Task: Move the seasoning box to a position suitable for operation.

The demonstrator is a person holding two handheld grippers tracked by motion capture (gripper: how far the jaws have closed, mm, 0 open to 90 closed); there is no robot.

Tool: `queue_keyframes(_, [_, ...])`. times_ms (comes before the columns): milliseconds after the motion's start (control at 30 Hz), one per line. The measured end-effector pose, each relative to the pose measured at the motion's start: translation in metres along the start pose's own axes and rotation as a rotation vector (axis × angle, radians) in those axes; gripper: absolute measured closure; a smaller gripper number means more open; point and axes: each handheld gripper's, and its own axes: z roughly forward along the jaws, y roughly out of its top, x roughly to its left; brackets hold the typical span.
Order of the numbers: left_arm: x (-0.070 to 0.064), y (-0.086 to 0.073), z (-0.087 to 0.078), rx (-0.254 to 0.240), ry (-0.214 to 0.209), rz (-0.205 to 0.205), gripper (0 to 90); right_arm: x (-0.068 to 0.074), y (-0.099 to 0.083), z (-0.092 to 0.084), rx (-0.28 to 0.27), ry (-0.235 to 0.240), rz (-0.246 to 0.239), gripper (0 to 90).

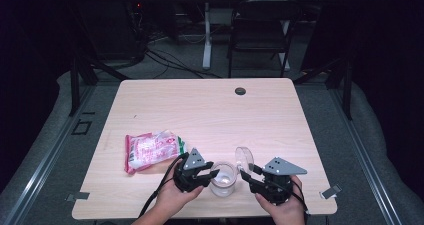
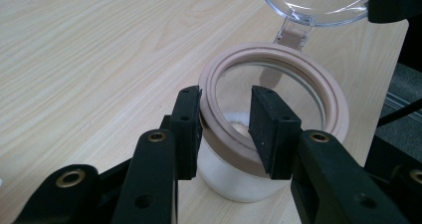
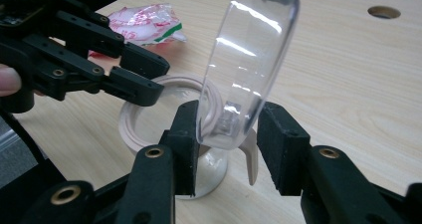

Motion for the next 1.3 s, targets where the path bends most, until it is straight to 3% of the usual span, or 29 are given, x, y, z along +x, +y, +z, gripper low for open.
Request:
queue_keyframes(133, [0.0,0.0,0.0,-0.002,0.001,-0.002,65.7,-0.005,-0.003,0.003,0.001,0.036,0.046,61.3])
queue_keyframes(367, [0.0,-0.001,0.001,-0.005,0.002,-0.009,63.9,-0.004,-0.005,0.01,-0.003,0.008,0.037,64.9])
queue_keyframes(533, [-0.002,-0.001,0.003,0.005,0.022,0.009,61.6,-0.01,-0.003,0.015,-0.014,0.044,0.098,68.9])
queue_keyframes(767, [0.0,0.0,0.005,0.006,0.019,-0.01,62.3,-0.017,0.005,0.024,-0.016,0.041,0.095,73.0])
queue_keyframes(1033, [0.002,0.003,0.008,-0.011,0.026,-0.04,63.4,-0.041,0.017,0.041,-0.012,0.128,0.17,74.4])
queue_keyframes(1300, [0.005,0.004,0.012,-0.023,0.027,-0.057,63.4,-0.05,0.026,0.053,-0.023,0.135,0.156,75.3])
